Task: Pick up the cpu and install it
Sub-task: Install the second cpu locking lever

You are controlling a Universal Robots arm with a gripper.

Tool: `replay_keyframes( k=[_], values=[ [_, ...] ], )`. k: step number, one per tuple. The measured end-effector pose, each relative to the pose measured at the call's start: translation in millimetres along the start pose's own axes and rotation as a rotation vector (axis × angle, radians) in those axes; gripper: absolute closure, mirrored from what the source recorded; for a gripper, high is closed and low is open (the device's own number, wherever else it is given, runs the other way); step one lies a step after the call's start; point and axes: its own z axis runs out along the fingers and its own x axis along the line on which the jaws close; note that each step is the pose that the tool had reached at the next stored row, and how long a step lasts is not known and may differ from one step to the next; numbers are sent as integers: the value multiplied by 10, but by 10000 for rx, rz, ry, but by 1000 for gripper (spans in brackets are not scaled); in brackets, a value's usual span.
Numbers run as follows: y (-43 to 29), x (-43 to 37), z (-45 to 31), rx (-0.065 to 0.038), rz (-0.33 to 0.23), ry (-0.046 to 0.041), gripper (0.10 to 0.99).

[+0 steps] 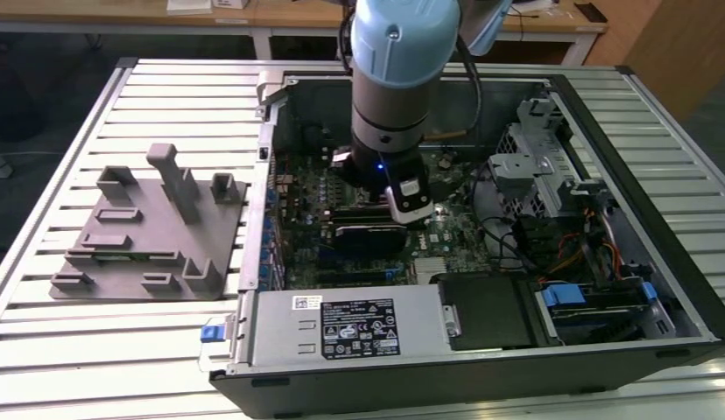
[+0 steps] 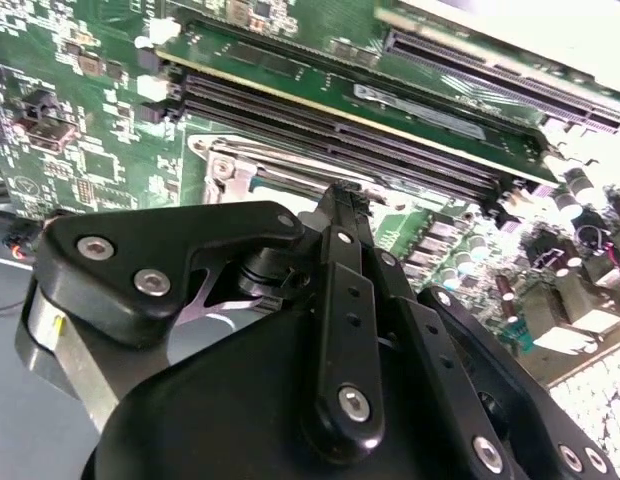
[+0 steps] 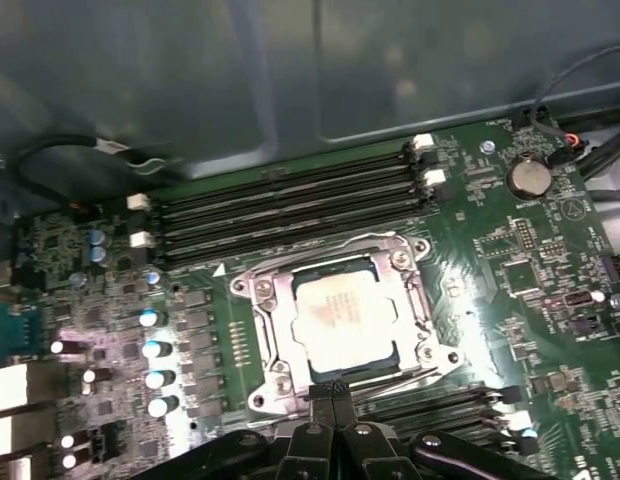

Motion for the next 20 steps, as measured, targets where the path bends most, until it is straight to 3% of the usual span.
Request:
replay_keyframes(
  k=[10, 13, 20],
  values=[
    [155, -42, 45, 515, -8, -106, 980],
    [182, -44, 52, 745, -3, -161, 980],
    [249, -41, 71, 1387, 5, -317, 980]
  ],
)
